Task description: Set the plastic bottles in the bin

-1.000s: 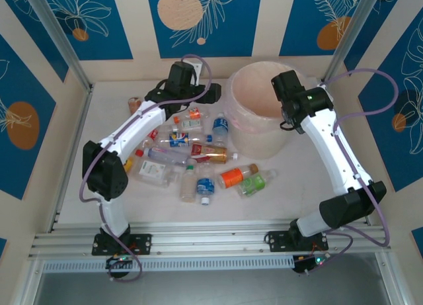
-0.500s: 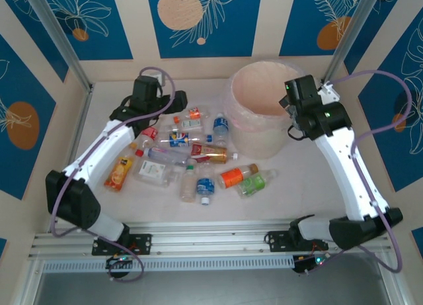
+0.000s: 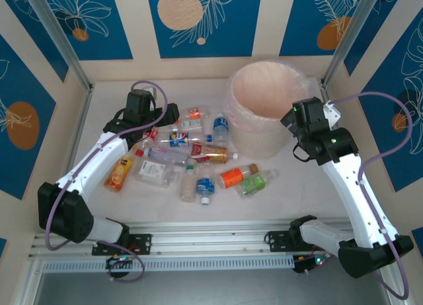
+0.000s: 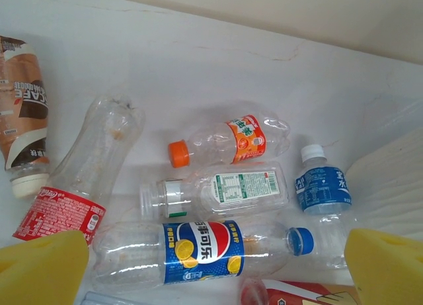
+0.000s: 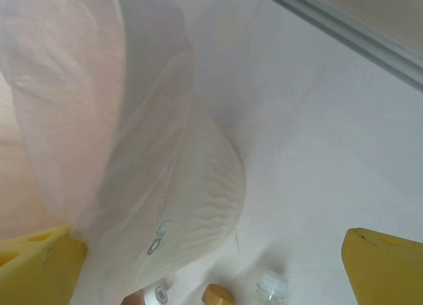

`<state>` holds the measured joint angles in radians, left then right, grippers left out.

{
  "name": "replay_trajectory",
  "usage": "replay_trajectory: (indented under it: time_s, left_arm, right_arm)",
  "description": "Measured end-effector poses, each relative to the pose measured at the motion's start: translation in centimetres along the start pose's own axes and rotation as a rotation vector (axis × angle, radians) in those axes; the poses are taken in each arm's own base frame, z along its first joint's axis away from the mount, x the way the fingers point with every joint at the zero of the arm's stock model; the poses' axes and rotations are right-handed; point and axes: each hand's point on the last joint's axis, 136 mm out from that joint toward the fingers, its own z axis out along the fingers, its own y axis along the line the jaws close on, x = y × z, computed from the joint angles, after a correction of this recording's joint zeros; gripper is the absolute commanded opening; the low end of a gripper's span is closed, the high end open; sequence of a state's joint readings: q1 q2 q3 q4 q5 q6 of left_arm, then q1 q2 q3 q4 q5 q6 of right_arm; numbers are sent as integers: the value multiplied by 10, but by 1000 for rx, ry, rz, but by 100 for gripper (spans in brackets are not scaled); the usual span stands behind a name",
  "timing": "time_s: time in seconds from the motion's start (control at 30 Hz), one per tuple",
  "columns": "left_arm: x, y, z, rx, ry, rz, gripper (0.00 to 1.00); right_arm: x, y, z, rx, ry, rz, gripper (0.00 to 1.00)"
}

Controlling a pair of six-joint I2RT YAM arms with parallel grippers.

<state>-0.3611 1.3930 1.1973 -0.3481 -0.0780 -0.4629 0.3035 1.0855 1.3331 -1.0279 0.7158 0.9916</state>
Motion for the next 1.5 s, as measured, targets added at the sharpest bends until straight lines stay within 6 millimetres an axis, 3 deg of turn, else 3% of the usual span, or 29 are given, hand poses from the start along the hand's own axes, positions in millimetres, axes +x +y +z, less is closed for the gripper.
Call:
replay_trajectory:
  time_s: [0.17,0.3,0.47,0.63,0.77,0.87,1.0,1.13,1.37,1.5]
  left_arm:
    - [-4,-2,-6,15,-25,-1,100]
    - [-5,-2,-8,16,-29,-1,99]
    - [-1,-1,-6,16,-22,0,99]
    - [-2,-2,-6,18,-24,0,99]
    - [-2,-2,-6,18,-24,4,99]
    - [-2,-2,-7,18,-25,11,99]
    - [0,0,-14,20,-31,16,100]
    - [8,6,-24,8,-25,14,99]
    - [33,18,-32,-4,4,-19,100]
    - [47,24,-32,-14,25,-32,100]
  right_arm:
    - [0,7,18,-29,28,25,99]
    - [1,12,19,-64,44,33,99]
    - [-6,16,2,-139,28,43,99]
    - [-24,14,-23,-257,-33,97,99]
    - [-23,12,-27,-322,-37,115,99]
    - [-18,13,-28,-329,-16,111,92]
    - [10,7,-35,-296,56,62,85]
    - [57,-6,-42,-284,163,13,83]
    - [169,-48,-1,-61,390,-139,93]
    - [208,-63,25,12,447,-145,95]
